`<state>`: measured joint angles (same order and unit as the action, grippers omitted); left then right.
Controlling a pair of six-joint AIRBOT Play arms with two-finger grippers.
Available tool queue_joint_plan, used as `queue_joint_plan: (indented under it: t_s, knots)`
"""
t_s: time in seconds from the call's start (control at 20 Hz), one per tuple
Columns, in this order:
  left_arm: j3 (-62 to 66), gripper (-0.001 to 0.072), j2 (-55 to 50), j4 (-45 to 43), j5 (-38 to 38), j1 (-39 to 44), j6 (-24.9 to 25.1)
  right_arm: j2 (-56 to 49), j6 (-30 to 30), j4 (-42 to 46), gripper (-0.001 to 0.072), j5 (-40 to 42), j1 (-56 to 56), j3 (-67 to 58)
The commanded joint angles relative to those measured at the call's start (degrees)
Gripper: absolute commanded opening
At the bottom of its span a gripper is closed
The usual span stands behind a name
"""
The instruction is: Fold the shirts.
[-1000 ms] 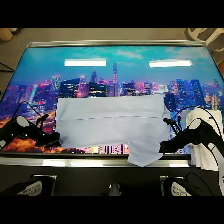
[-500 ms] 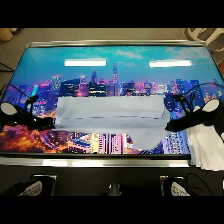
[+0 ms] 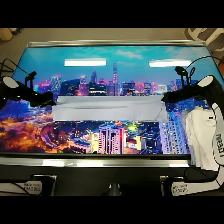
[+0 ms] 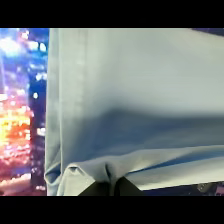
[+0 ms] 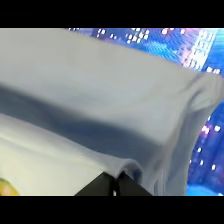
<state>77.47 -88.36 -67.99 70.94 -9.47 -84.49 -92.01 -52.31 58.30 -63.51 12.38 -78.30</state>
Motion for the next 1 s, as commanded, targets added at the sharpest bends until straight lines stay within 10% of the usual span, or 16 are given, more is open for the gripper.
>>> queue_joint_plan:
  t_s: [0.0, 0.05, 0.15, 0.25, 0.85, 0.95]
  knots:
    - [5.1, 0.0031, -7.7, 0.9, 0.4, 0.0, -1.8, -5.7, -2.3, -1.3, 0.0022, 6.1, -0.8, -2.6]
    - [5.1, 0.0136, -9.3, 1.0, 0.6, 0.0, -3.6, -6.4, -2.3, -1.2, 0.0054, 6.0, -0.8, -2.6]
    - [5.1, 0.0683, -11.2, 1.1, 2.1, 0.2, -5.5, -6.6, -0.9, -0.7, 0.0554, 5.1, -0.7, -2.6]
    - [5.6, 0.0688, -10.9, 0.5, 2.8, -0.1, -5.6, -5.2, 1.1, 3.5, 0.0713, 3.3, -0.4, -2.6]
    - [7.3, 0.0682, 3.4, 0.5, 3.0, 6.6, -5.3, -12.7, -3.2, 0.6, 0.0691, -10.3, -1.2, -2.2]
    - [7.3, 0.0677, 3.6, 0.5, 2.9, 10.6, -5.3, -12.9, -5.8, 0.2, 0.0369, -11.3, -1.9, -2.2]
